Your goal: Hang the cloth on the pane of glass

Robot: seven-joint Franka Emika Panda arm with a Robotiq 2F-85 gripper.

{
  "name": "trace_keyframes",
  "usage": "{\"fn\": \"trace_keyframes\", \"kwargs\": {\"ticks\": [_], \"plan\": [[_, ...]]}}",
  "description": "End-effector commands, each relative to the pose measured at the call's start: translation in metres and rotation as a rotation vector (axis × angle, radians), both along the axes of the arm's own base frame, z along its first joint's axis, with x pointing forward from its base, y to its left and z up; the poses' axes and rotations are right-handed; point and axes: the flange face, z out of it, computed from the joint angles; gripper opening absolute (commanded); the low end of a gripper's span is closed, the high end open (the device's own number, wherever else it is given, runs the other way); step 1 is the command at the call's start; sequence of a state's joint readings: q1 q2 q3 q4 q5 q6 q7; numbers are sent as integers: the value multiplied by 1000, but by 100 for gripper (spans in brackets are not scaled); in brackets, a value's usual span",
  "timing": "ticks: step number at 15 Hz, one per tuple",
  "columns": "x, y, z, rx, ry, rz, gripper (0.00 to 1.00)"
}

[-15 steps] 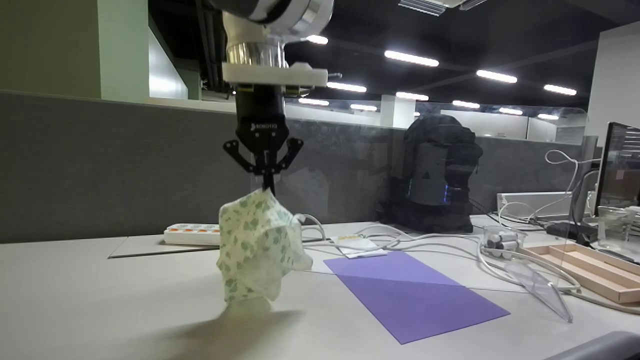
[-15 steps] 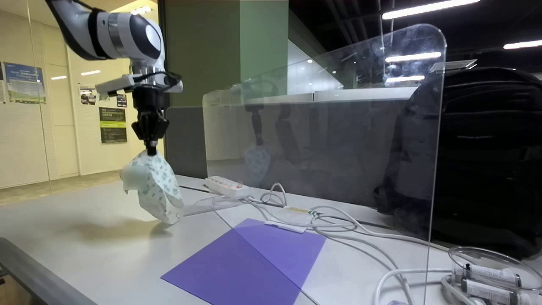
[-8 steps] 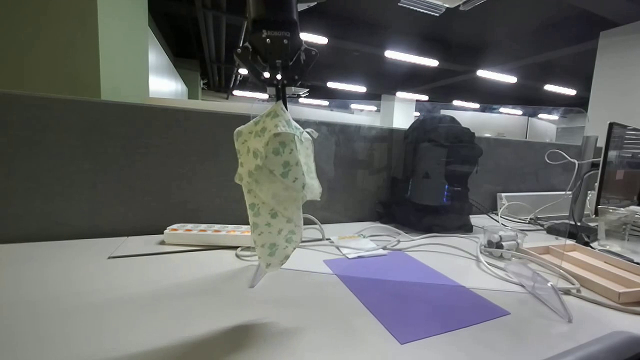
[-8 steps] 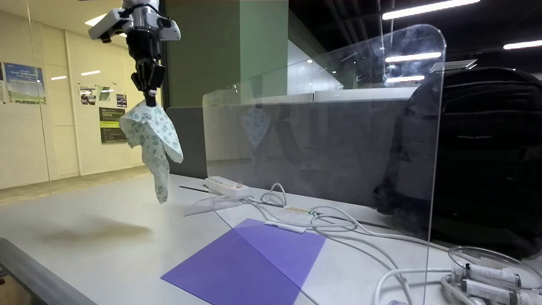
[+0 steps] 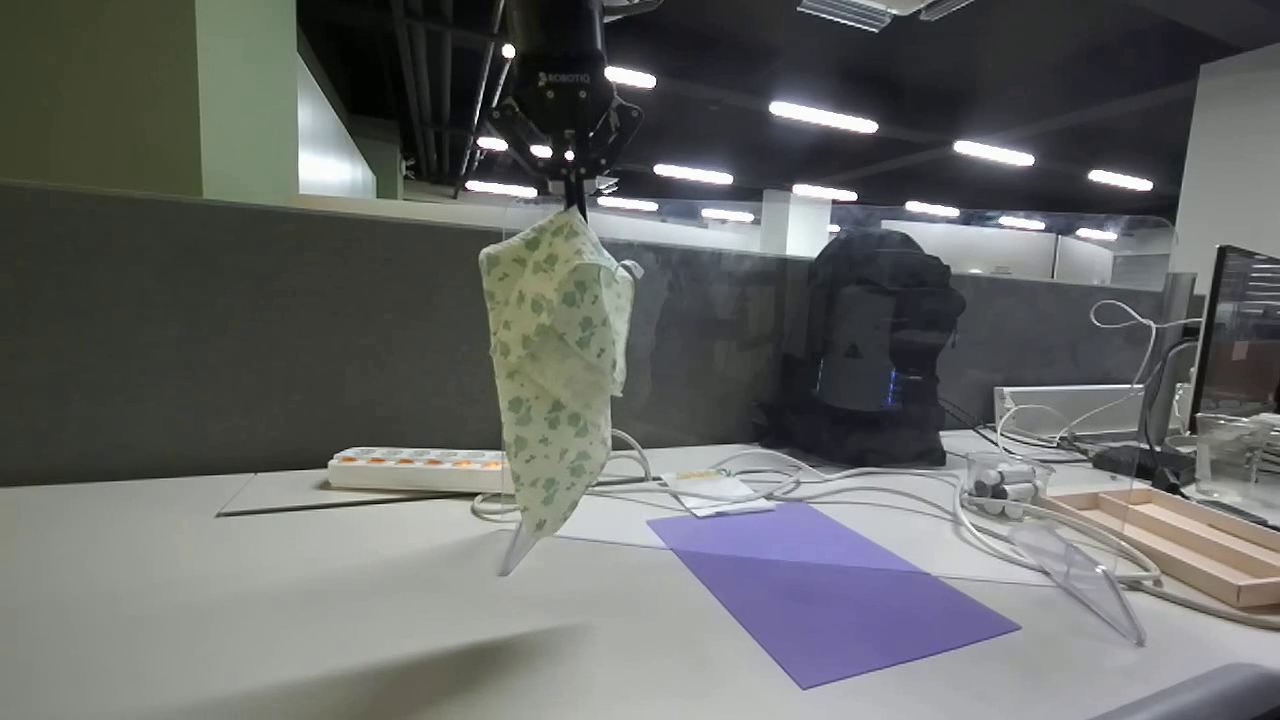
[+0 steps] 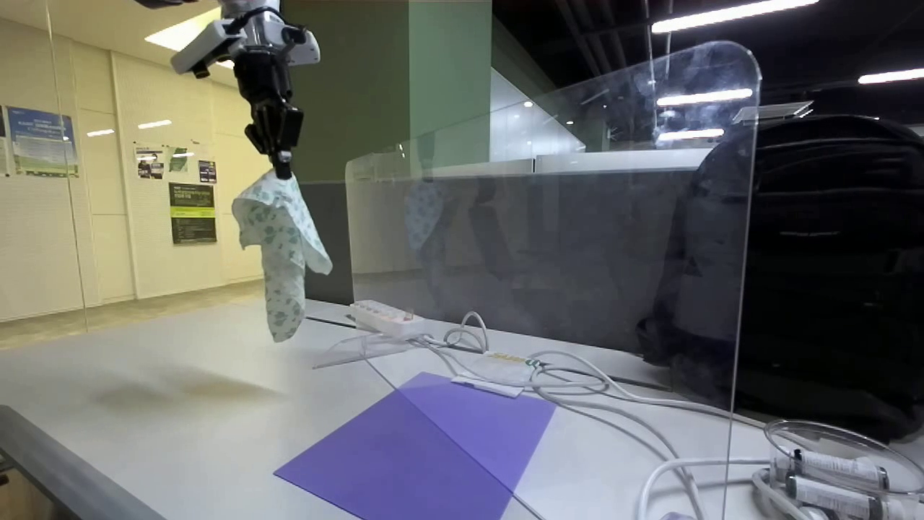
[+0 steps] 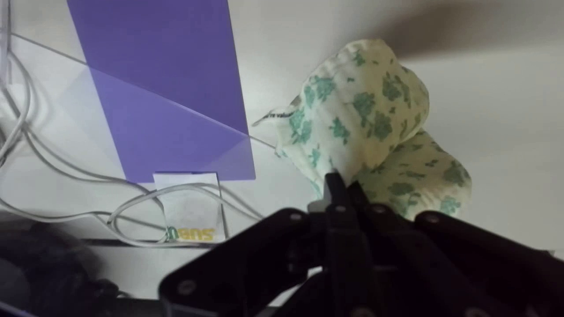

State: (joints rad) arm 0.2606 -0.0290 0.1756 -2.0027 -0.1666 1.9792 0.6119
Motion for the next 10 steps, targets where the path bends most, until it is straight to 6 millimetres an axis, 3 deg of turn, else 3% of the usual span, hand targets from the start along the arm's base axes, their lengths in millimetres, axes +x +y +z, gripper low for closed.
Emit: {"fn": "trace_keyframes", "kwargs": {"ticks": [1,6,10], "plan": [[9,-15,60,-35,-137,-59,0],[20,-48,149,-56,-331,-161,0],[36,-84,173,-44,-394,-258,0]]}}
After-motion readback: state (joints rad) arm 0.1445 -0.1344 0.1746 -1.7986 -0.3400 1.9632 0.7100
